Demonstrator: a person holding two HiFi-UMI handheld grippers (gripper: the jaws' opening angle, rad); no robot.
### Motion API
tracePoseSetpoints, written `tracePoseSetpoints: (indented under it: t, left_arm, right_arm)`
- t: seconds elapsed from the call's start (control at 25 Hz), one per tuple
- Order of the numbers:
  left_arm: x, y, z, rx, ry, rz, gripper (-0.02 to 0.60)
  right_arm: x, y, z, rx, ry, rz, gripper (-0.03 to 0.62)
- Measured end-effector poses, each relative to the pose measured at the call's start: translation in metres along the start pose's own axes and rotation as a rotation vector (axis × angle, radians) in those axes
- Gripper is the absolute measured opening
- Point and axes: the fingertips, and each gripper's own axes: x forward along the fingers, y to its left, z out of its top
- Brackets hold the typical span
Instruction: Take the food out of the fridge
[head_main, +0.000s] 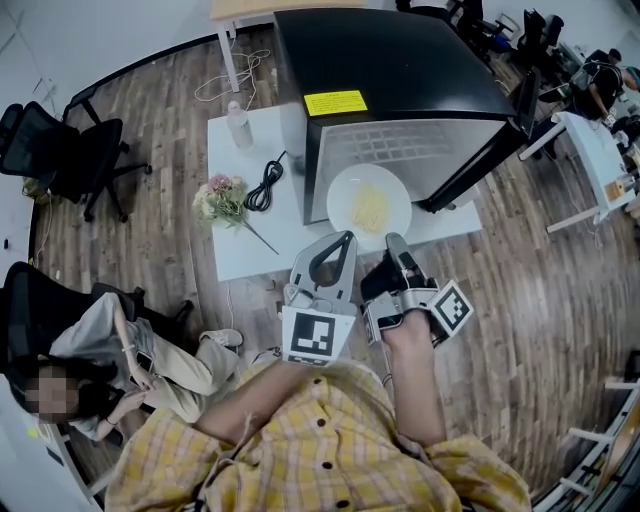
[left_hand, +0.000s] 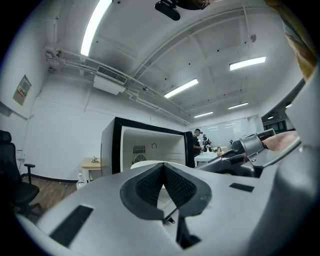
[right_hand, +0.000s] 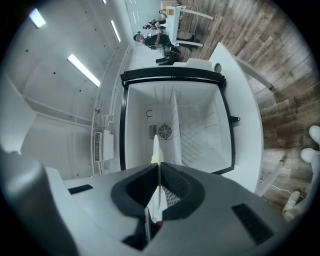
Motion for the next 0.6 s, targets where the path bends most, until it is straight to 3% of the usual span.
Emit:
tracePoseSetpoints:
  t: [0.6]
  left_arm:
    - [0.0026,0.0,-0.001,-0.002,-0.016,0.014,0.008]
  right_arm:
    - [-0.006,-0.0025,-0.0041,-0.026,0.01,-0.018,0.018]
